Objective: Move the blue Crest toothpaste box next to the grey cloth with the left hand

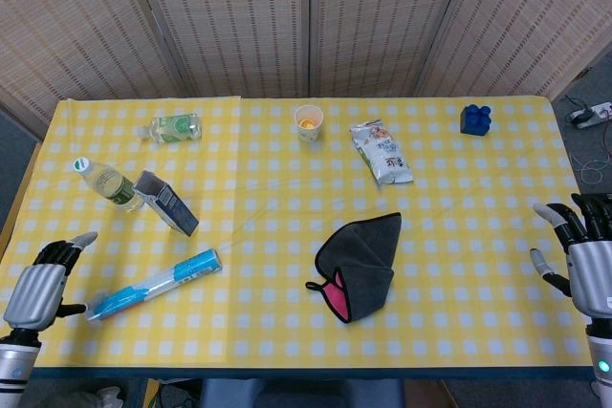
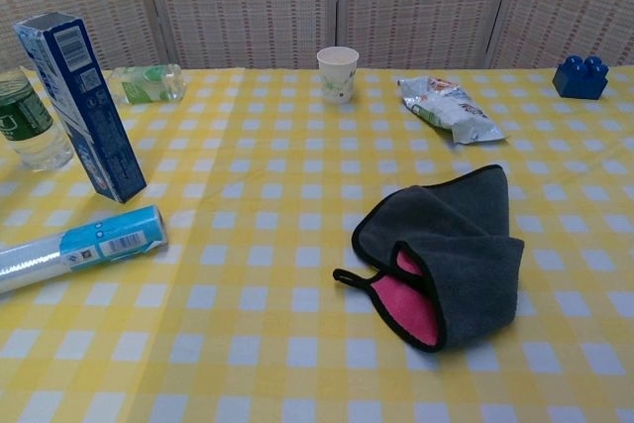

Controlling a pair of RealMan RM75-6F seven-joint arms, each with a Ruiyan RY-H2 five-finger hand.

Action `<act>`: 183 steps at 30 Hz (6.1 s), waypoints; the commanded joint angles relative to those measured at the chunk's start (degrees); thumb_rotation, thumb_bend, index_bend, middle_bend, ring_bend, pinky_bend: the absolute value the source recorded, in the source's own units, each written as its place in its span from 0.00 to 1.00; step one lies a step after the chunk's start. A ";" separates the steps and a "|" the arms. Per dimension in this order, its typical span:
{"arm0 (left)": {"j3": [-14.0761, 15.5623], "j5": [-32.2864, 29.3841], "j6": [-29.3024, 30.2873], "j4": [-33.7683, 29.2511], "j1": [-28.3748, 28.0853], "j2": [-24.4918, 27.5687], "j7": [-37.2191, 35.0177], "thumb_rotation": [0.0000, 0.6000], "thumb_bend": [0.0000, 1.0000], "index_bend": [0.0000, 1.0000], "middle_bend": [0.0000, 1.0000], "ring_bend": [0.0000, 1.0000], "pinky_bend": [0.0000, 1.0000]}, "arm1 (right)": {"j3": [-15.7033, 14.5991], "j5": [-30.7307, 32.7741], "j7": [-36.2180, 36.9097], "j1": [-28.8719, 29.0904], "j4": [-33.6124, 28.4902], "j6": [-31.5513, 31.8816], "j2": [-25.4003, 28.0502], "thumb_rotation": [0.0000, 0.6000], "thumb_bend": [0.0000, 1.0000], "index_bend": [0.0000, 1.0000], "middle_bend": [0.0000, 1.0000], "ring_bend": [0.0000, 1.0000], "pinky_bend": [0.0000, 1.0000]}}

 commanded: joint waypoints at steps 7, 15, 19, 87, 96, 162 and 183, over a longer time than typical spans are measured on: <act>-1.81 -4.34 -8.05 -3.19 -4.52 -1.21 -6.98 1.00 0.12 0.11 0.20 0.24 0.17 | -0.53 -0.56 0.62 -0.31 0.56 0.36 -0.02 1.00 0.26 0.25 0.26 0.11 0.10; -4.02 -7.16 -13.34 -2.97 -8.18 -3.48 -14.94 1.00 0.12 0.10 0.20 0.24 0.20 | -0.77 -0.94 1.53 -0.74 0.72 0.90 0.61 1.00 0.26 0.25 0.26 0.11 0.10; -5.08 -9.83 -15.94 -2.22 -9.86 -4.48 -15.45 1.00 0.12 0.11 0.20 0.24 0.20 | -0.88 -0.88 1.84 -1.04 1.08 1.19 0.69 1.00 0.26 0.25 0.26 0.11 0.10; -14.06 -35.89 -17.62 6.00 -25.78 -21.97 16.03 1.00 0.12 0.11 0.21 0.23 0.28 | -1.54 -0.76 5.84 -3.50 3.72 2.99 0.97 1.00 0.26 0.25 0.26 0.11 0.10; -15.41 -44.41 -17.85 8.54 -30.23 -24.64 26.01 1.00 0.12 0.06 0.15 0.13 0.19 | -1.59 -0.80 6.94 -4.14 4.24 3.84 1.27 1.00 0.26 0.26 0.26 0.11 0.10; -9.36 -38.04 -8.14 3.53 -33.80 -16.06 44.65 1.00 0.19 0.37 0.56 0.61 0.59 | -1.20 0.77 8.61 -5.19 5.34 3.12 1.42 1.00 0.26 0.28 0.27 0.11 0.10; 3.71 -4.90 4.01 -6.96 -27.13 -3.94 59.50 1.00 0.19 0.31 0.51 0.56 0.60 | -1.74 -0.49 7.27 -5.04 4.18 3.38 1.11 1.00 0.26 0.27 0.27 0.11 0.10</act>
